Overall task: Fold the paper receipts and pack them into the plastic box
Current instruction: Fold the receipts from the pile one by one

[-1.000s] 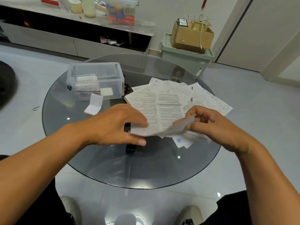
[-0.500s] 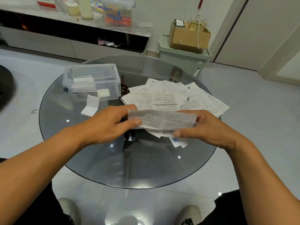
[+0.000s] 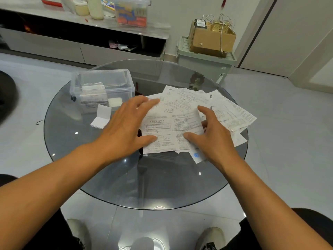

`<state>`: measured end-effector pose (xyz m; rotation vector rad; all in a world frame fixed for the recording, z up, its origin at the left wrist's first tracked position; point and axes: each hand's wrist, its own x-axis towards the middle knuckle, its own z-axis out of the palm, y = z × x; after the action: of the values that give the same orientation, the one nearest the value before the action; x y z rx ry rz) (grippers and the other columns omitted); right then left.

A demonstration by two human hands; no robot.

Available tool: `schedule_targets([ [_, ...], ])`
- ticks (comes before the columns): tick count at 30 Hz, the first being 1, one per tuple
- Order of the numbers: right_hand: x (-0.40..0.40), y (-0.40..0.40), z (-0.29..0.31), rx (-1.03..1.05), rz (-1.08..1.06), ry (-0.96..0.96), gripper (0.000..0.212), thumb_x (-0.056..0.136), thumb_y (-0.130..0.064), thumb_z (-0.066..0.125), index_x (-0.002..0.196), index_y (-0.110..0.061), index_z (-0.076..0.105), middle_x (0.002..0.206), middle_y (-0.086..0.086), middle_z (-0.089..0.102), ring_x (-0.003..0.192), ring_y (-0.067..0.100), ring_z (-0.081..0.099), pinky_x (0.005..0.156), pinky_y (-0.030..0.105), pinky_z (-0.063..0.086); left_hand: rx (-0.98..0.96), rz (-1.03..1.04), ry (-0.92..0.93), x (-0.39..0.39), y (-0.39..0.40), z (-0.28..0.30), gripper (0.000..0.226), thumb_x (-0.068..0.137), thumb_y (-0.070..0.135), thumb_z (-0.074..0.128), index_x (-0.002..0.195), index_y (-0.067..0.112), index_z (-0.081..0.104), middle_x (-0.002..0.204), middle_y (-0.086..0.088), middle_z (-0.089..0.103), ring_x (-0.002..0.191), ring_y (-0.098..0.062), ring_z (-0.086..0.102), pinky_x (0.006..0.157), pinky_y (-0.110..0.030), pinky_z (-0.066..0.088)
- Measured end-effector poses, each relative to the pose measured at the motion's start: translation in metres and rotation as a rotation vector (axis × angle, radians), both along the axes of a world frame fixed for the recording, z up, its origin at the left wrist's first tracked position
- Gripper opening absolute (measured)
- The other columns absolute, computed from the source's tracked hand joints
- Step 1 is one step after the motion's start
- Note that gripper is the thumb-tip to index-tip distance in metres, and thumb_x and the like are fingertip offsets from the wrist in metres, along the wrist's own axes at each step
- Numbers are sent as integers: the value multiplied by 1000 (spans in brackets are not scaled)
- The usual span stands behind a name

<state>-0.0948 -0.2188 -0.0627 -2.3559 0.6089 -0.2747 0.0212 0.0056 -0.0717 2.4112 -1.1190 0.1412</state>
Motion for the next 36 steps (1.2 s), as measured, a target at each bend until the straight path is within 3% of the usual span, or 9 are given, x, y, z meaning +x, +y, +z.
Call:
schedule_targets([
  [4,2,-2,1,-131,-94,29,79,89,-56,69,154,-40,27,110,-10,67,112,22,62,108,53,40,178,-265,-62,3,3,-2,65,92,71,47,144,32,54,153,6,46,141,-15,38,116,-39,32],
  [11,4,-2,9,334,-118,-146,64,88,-58,70,144,-42,43,99,-9,70,94,7,70,95,42,56,281,-285,89,0,0,-13,61,98,70,31,154,45,34,167,12,19,153,-7,9,122,-24,0],
  [15,-1,12,22,499,71,-303,39,103,-49,53,141,-39,51,96,-16,77,96,0,71,94,28,52,207,-206,208,-1,-2,-7,86,88,72,54,158,46,11,163,17,25,150,-10,20,123,-33,17],
  [18,-4,22,19,362,265,-183,29,108,-42,44,129,-37,63,102,-16,77,102,-3,66,84,23,47,23,-177,395,0,-1,-1,119,73,63,80,154,53,-7,161,17,32,144,-12,37,116,-42,39],
  [22,-4,24,1,132,403,-61,29,108,-38,47,123,-34,71,113,-21,72,111,3,61,95,35,51,-52,-196,372,1,6,3,130,70,48,89,153,56,-10,164,27,0,146,-9,29,109,-39,46],
  [25,1,19,-6,73,435,-77,31,105,-25,50,128,-35,68,113,-23,71,114,10,59,101,38,50,10,-201,236,5,10,2,99,80,50,79,154,56,14,165,24,1,141,-9,36,101,-34,50],
  [28,0,15,-5,108,432,-45,54,95,1,53,133,-35,64,124,-24,62,119,-3,56,96,15,46,116,-220,140,9,11,3,39,95,52,55,134,48,59,154,20,41,130,-5,49,101,-34,48],
  [32,3,12,-6,94,407,-27,54,89,-9,72,132,-39,63,130,-24,56,117,-7,54,95,18,45,31,-153,356,7,10,4,35,101,52,43,117,36,70,121,15,67,110,-4,60,96,-38,51],
  [36,6,16,-9,118,353,-68,16,91,-40,74,103,-29,76,100,-12,70,96,6,62,86,36,52,16,-158,541,6,11,12,35,100,60,33,116,54,64,115,44,58,113,18,50,100,-9,38],
])
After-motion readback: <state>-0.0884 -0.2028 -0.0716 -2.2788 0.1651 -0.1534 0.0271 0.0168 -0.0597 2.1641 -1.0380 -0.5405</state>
